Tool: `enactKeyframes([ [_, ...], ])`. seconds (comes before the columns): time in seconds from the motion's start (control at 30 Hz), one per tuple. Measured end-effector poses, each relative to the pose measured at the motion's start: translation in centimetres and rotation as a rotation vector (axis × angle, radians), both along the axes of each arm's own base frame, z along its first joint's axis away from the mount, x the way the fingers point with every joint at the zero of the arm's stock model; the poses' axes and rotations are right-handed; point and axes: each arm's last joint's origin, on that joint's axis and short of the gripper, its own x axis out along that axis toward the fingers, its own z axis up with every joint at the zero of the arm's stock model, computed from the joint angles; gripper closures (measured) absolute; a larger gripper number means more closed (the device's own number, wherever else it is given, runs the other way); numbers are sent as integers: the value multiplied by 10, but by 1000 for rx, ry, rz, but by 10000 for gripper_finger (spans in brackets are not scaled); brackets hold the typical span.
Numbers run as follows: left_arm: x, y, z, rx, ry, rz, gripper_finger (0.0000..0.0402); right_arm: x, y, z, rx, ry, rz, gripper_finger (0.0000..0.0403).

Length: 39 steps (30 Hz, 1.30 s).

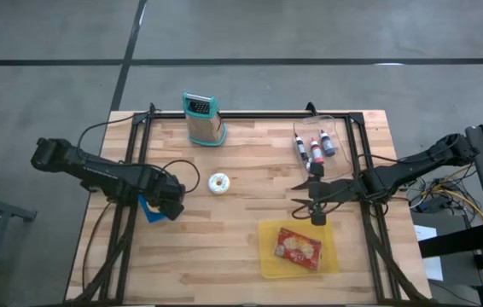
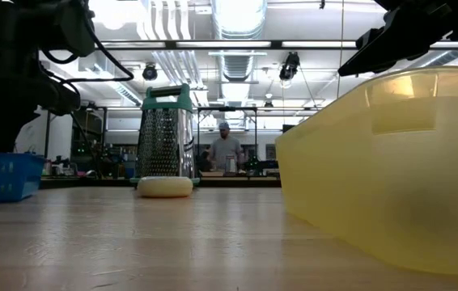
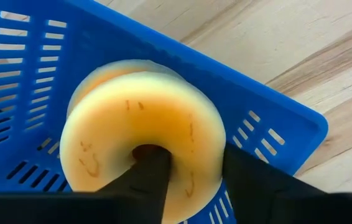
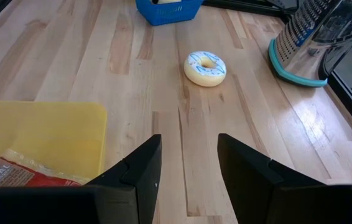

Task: Pick & Place Food Item
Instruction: Put the orange donut into the blue bin

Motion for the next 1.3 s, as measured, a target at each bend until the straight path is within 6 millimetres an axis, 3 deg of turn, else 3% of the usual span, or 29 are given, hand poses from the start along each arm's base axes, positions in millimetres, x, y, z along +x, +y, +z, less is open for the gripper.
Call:
enactKeyframes([
  [0.4, 0, 0, 0, -4, 1, 3, 183, 0, 0, 0, 0, 0, 0, 252],
  [1.13, -1, -2, 1, -62, 6, 4, 179, 0, 0, 0, 0, 0, 0, 252],
  [1.3, 0, -2, 10, -71, 4, 4, 179, 0, 0, 0, 0, -1, 0, 252],
])
